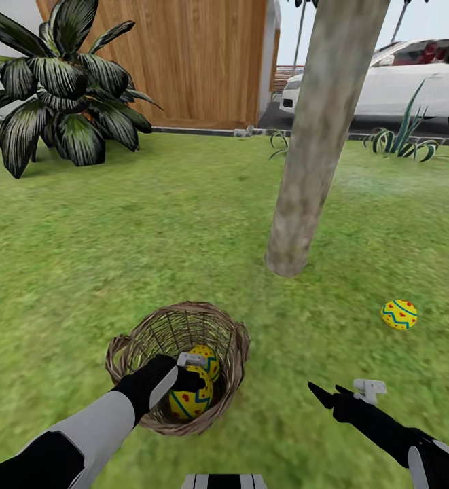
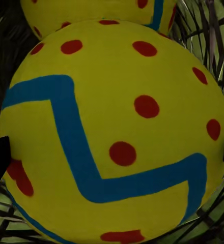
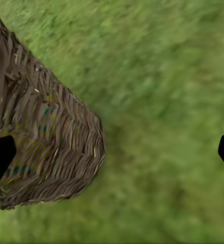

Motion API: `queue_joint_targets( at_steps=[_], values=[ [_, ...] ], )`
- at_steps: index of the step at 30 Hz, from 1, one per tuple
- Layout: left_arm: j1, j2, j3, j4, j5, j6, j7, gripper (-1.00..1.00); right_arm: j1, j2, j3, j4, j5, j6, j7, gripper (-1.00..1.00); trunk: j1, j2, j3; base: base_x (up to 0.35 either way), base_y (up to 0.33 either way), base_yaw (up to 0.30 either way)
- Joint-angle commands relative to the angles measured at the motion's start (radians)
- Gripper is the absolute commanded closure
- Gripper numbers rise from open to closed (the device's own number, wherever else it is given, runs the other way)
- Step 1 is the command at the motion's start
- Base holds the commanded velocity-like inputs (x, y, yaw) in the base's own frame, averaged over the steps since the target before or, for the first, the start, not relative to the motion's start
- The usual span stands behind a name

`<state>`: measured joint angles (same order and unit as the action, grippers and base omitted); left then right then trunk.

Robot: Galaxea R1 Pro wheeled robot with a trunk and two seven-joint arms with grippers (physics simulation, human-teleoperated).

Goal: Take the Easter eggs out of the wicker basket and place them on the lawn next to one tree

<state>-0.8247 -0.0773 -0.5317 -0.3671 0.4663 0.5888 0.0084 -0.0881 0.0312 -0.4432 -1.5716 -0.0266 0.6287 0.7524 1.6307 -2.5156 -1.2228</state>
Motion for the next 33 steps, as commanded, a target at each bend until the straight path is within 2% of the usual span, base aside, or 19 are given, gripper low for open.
queue_joint_targets(
  at_steps=[1, 16, 33],
  values=[
    [-0.001, 0.001, -0.005, -0.001, 0.002, 0.004, 0.003, 1.0, -0.001, 0.001, -0.002, -0.001, -0.003, 0.008, 0.004, -1.0, -0.001, 0.0, 0.003, 0.0, 0.0, 0.0],
    [-0.001, 0.001, -0.009, -0.002, 0.0, 0.005, -0.004, 1.0, -0.001, 0.001, -0.003, -0.001, -0.003, 0.008, 0.004, -1.0, -0.007, 0.003, 0.061, -0.001, 0.0, 0.0],
    [-0.001, -0.001, -0.011, -0.014, 0.0, 0.004, 0.004, 1.0, -0.001, 0.001, -0.003, -0.001, -0.003, 0.008, 0.004, -1.0, -0.015, 0.007, 0.127, -0.085, 0.0, 0.0]
  ],
)
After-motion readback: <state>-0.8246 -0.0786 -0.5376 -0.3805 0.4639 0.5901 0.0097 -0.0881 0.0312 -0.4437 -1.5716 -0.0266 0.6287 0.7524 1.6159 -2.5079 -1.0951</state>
